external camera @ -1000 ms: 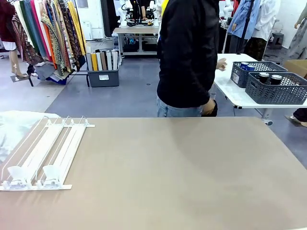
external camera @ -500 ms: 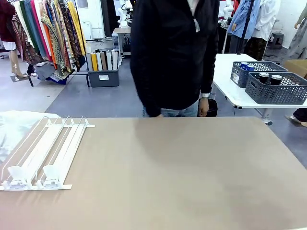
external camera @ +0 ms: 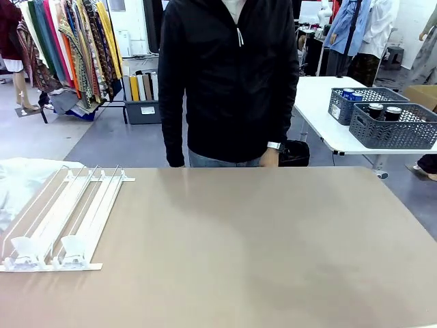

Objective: Retrieve and store the cans from the dispenser.
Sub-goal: Pick up one can from the Automatic Can Dispenser and place it in the middle of the table.

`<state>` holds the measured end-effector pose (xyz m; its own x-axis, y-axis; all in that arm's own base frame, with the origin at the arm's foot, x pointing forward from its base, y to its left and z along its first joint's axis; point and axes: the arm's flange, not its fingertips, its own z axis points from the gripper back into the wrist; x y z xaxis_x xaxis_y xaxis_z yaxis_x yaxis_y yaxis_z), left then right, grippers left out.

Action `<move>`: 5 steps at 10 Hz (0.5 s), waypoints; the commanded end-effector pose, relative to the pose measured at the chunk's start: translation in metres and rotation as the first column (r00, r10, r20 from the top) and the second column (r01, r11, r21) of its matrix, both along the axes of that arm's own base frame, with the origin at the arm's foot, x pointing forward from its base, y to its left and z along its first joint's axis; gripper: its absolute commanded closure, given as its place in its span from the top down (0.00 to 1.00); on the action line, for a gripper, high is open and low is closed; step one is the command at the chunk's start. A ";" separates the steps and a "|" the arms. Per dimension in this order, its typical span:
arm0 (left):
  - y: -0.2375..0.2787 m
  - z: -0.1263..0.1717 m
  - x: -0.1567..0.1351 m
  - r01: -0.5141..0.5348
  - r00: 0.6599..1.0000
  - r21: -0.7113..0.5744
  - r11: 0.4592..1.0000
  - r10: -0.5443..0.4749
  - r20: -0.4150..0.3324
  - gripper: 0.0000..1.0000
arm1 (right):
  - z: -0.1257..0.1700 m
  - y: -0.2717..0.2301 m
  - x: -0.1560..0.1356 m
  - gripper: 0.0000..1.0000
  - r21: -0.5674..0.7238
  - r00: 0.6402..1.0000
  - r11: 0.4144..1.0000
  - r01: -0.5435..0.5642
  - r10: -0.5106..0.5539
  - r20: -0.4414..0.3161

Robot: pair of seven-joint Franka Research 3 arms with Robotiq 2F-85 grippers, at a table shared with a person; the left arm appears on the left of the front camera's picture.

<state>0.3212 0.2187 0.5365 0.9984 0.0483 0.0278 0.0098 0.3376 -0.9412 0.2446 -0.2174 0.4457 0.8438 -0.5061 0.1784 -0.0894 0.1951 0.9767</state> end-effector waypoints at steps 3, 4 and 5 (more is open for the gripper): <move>-0.001 0.004 -0.002 -0.003 1.000 -0.017 1.000 0.003 -0.010 1.00 | 0.001 0.000 0.001 1.00 -0.002 1.000 1.000 -0.004 0.004 0.029; -0.001 0.004 -0.002 -0.003 1.000 -0.017 1.000 0.003 -0.010 1.00 | 0.001 0.000 0.001 1.00 -0.002 1.000 1.000 -0.004 0.004 0.029; -0.001 0.004 -0.002 -0.003 1.000 -0.017 1.000 0.003 -0.010 1.00 | 0.001 0.000 0.001 1.00 -0.002 1.000 1.000 -0.004 0.004 0.029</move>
<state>0.3212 0.2187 0.5365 0.9984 0.0483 0.0278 0.0098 0.3376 -0.9412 0.2446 -0.2174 0.4457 0.8438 -0.5061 0.1784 -0.0895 0.1951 0.9767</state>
